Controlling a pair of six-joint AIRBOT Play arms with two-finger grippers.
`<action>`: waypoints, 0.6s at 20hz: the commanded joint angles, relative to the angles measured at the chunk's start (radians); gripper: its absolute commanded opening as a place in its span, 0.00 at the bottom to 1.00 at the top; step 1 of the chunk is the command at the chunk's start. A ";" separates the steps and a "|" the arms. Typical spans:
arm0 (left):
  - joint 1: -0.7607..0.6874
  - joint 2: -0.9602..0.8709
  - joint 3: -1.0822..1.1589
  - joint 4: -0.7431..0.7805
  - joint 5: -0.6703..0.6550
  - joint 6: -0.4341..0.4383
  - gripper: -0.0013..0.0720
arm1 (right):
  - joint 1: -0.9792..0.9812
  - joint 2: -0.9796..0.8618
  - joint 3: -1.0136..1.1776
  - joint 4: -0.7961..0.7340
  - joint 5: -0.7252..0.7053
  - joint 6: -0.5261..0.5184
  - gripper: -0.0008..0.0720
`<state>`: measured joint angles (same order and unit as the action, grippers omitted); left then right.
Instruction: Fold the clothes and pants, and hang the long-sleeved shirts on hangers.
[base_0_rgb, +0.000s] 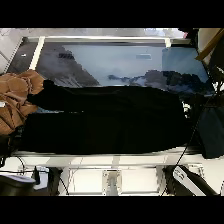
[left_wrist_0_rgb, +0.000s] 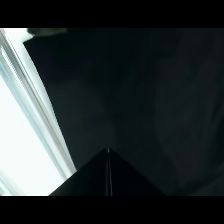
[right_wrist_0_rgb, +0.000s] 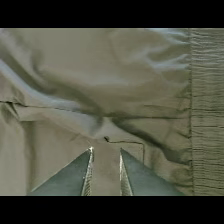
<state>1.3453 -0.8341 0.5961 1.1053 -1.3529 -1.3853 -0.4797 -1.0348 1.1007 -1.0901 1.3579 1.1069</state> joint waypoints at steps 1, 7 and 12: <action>0.104 -0.134 -0.011 -0.114 0.060 0.040 0.03 | 0.000 0.000 0.001 0.031 0.005 0.002 0.29; 0.127 -0.230 -0.010 -0.148 0.158 0.050 0.03 | 0.000 0.000 0.001 0.119 0.005 0.003 0.29; 0.127 -0.231 -0.010 -0.106 0.168 0.249 0.44 | 0.000 0.000 0.001 0.156 0.005 0.011 0.29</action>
<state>1.4696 -1.0576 0.5861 0.9771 -1.1992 -1.2255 -0.4797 -1.0348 1.1007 -0.9627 1.3617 1.1107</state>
